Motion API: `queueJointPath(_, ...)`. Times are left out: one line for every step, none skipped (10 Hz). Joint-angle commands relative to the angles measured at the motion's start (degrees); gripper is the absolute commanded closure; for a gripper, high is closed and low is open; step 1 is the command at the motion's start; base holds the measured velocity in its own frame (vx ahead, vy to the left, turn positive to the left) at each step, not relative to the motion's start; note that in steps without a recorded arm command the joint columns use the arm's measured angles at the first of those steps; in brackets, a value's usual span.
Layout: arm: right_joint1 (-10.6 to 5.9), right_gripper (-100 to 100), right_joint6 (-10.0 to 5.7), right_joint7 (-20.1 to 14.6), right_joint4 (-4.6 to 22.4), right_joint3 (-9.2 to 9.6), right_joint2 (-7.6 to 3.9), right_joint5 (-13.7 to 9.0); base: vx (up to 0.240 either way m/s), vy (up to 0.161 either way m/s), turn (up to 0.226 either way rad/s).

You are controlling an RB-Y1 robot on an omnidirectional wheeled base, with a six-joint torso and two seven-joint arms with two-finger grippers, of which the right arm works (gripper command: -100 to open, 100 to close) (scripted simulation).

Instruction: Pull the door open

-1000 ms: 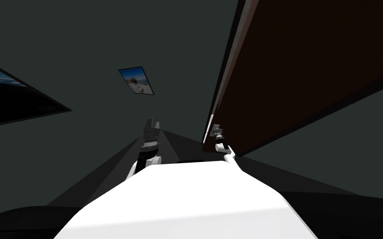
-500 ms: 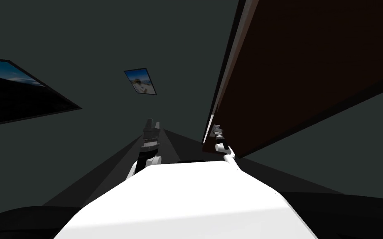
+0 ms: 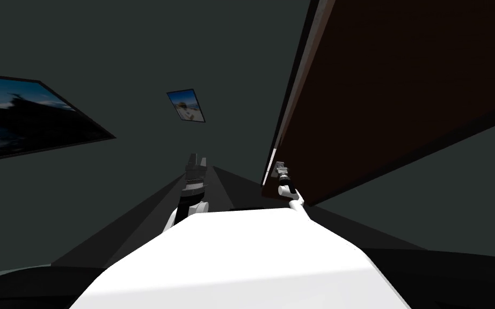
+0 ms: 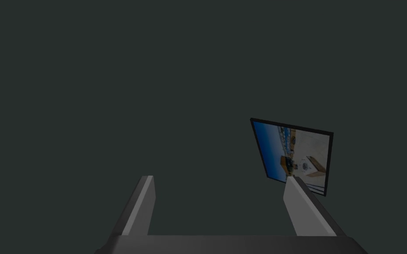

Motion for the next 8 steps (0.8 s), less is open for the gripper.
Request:
queueJointPath(0.62,100,0.95,-2.9,0.1,0.13,0.61,-0.7,-0.038,-0.047,0.085)
queueJointPath(0.62,100,0.95,-3.2,0.1,0.13,0.61,-0.7,-0.025,-0.029,0.033)
queueJointPath(0.73,100,1.1,-5.0,-0.1,0.03,0.76,-1.2,-0.027,-0.026,0.035)
queueJointPath(0.8,100,1.21,-6.4,-0.2,-0.04,0.86,-1.5,-0.029,-0.034,0.058)
queueJointPath(0.87,100,1.32,-7.7,-0.3,-0.11,0.97,-1.8,-0.03,-0.037,0.068)
queueJointPath(0.94,100,1.42,-9.0,-0.4,-0.19,1.07,-2.1,-0.025,-0.033,0.059)
queueJointPath(1.02,100,1.53,-10.4,-0.6,-0.26,1.18,-2.4,-0.025,-0.031,0.051)
queueJointPath(1.06,100,1.6,-11.2,-0.7,-0.3,1.24,-2.6,-0.021,-0.031,0.037)
